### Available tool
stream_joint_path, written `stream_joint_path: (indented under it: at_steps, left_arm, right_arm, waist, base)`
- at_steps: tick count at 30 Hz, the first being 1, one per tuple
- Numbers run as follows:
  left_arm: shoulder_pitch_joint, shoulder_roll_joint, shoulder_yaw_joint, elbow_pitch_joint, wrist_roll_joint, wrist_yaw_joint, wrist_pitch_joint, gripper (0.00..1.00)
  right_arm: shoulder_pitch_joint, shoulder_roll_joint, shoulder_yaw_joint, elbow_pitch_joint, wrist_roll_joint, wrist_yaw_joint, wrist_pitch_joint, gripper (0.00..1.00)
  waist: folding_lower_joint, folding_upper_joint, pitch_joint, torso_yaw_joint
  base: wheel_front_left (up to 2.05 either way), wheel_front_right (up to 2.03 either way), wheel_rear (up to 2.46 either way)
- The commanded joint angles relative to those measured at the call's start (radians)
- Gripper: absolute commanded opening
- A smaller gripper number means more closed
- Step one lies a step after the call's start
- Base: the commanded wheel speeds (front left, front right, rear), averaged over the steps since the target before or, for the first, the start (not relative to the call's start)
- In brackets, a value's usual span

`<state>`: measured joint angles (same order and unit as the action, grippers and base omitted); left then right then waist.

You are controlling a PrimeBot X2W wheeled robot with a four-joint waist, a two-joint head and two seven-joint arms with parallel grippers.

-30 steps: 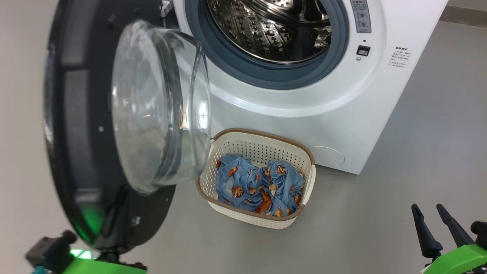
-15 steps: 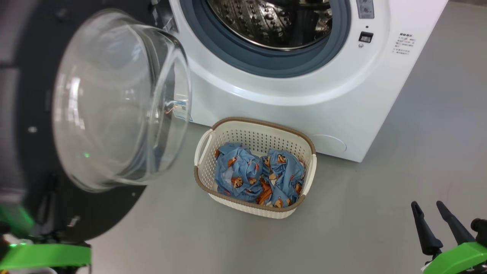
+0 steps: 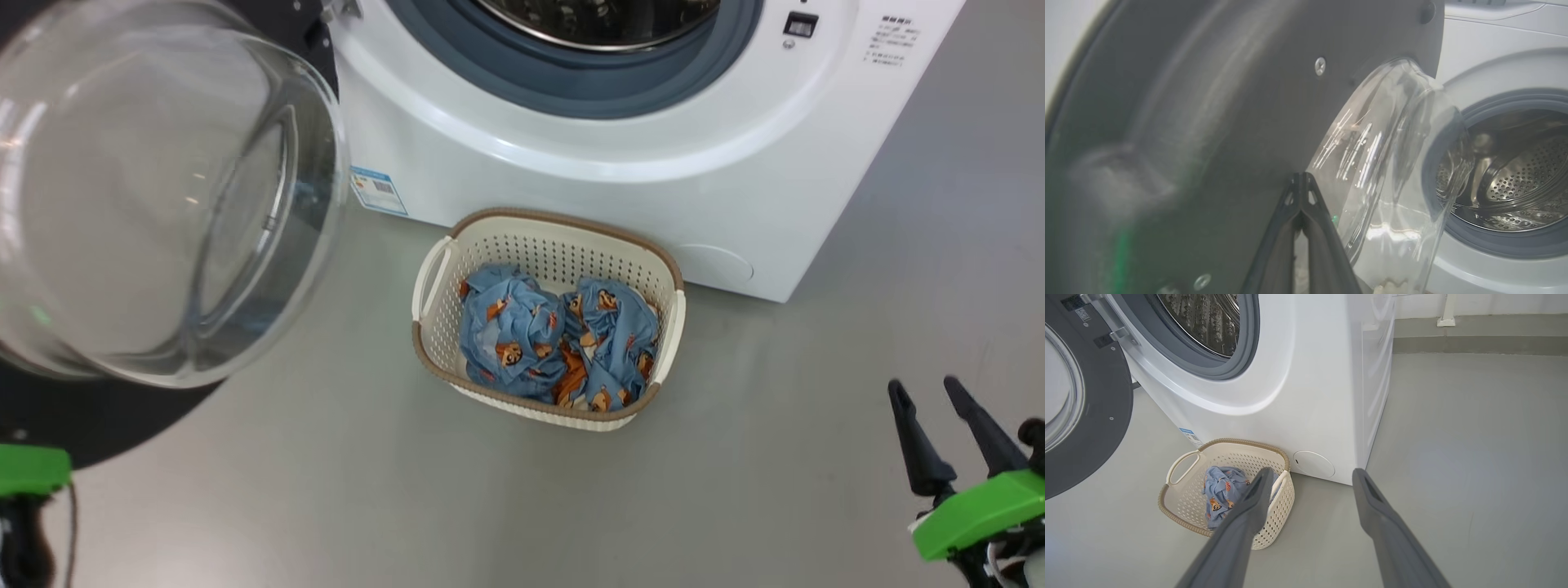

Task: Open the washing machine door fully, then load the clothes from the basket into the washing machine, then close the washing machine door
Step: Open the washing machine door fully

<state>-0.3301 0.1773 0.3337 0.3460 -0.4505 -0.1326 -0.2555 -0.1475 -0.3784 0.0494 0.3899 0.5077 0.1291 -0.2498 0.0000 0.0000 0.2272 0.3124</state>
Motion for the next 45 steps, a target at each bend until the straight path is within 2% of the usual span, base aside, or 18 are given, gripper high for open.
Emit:
stream_joint_path:
  at_steps: [1,16,31,39,45]
  left_arm:
    - [-0.052,0.07,0.063,0.003,0.012,0.004,-0.006,0.0]
    - [-0.236,0.172,0.208,0.225,0.092,0.002,-0.006,0.0]
    - [-0.342,0.255,0.288,0.386,0.174,0.002,-0.006,0.0]
    - [-0.347,0.274,0.309,0.418,0.213,0.002,-0.006,0.0]
    - [-0.31,0.256,0.291,0.402,0.218,0.002,-0.006,0.0]
  right_arm:
    - [-0.017,-0.025,0.019,-0.023,-0.008,0.002,-0.012,1.0]
    - [-0.079,-0.038,0.023,-0.03,-0.024,0.002,-0.012,1.0]
    - [-0.129,-0.043,0.042,-0.028,-0.033,0.002,-0.012,1.0]
    - [-0.134,-0.035,0.052,-0.019,-0.031,0.002,-0.012,1.0]
    - [-0.119,-0.027,0.056,-0.014,-0.026,0.002,-0.012,1.0]
  waist:
    - [0.0,0.0,0.022,-0.004]
    - [0.0,0.0,0.121,-0.027]
    - [0.0,0.0,0.17,-0.047]
    - [0.0,0.0,0.152,-0.055]
    - [0.0,0.0,0.116,-0.053]
  base:
    - [0.0,0.0,0.0]
    - [0.0,0.0,0.0]
    - [0.0,0.0,0.0]
    - [0.0,0.0,0.0]
    - [0.0,0.0,0.0]
